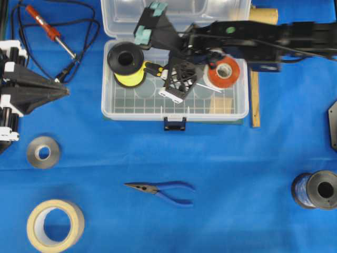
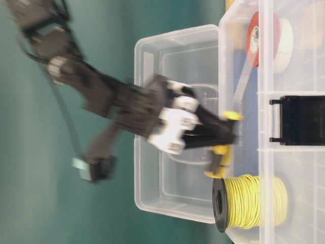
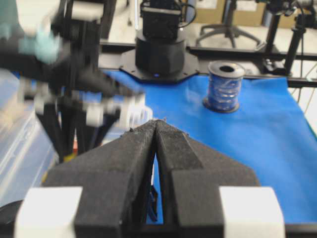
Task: Pick the screwdriver from the toolbox among several items.
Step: 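Close the right gripper on the screwdriver handle and lift it, then carry the screwdriver out of the toolbox and lower it beside the pliers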
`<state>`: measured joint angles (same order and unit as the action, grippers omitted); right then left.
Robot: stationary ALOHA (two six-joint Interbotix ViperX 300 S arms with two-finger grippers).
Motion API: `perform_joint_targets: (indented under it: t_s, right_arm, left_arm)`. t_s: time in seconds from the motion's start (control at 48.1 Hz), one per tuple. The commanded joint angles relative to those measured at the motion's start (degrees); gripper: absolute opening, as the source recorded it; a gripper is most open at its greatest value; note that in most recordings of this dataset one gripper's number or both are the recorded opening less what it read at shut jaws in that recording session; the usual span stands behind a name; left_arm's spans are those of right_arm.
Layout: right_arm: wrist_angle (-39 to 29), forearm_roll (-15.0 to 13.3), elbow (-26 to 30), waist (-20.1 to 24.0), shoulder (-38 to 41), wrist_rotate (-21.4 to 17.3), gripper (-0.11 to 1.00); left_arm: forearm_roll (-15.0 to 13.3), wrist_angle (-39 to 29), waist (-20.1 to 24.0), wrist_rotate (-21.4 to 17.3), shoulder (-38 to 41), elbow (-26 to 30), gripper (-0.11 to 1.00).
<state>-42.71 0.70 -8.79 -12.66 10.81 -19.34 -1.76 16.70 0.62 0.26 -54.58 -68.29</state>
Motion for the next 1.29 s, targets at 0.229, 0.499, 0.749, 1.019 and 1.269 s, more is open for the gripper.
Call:
perform_joint_targets:
  t_s: [0.229,0.499,0.749,1.019,1.269]
  right_arm:
    - [-6.7,0.2,1.7,6.5,-12.7,-2.2,0.27]
    - [-6.4,-2.5,5.1,18.4,-6.6,-7.9,0.27]
    - [-6.2,-6.1,9.1,22.3,5.3,-13.1,0.27]
    - [2.3,-5.6,9.8,23.3,14.3,-14.2,0.27]
    - [2.9,-4.9,9.7,23.6,16.5,-14.2,0.27]
  left_arm:
    - [-0.1,0.4,0.4,0.1,-0.9,0.8,0.00]
    - [-0.1,0.4,0.6,0.1,-1.6,0.9,0.00]
    - [-0.1,0.4,0.6,0.1,-1.7,0.9,0.00]
    - [-0.1,0.4,0.7,0.1,-1.8,0.7,0.00]
    - [-0.1,-0.3,0.7,0.4,-2.3,0.8,0.00]
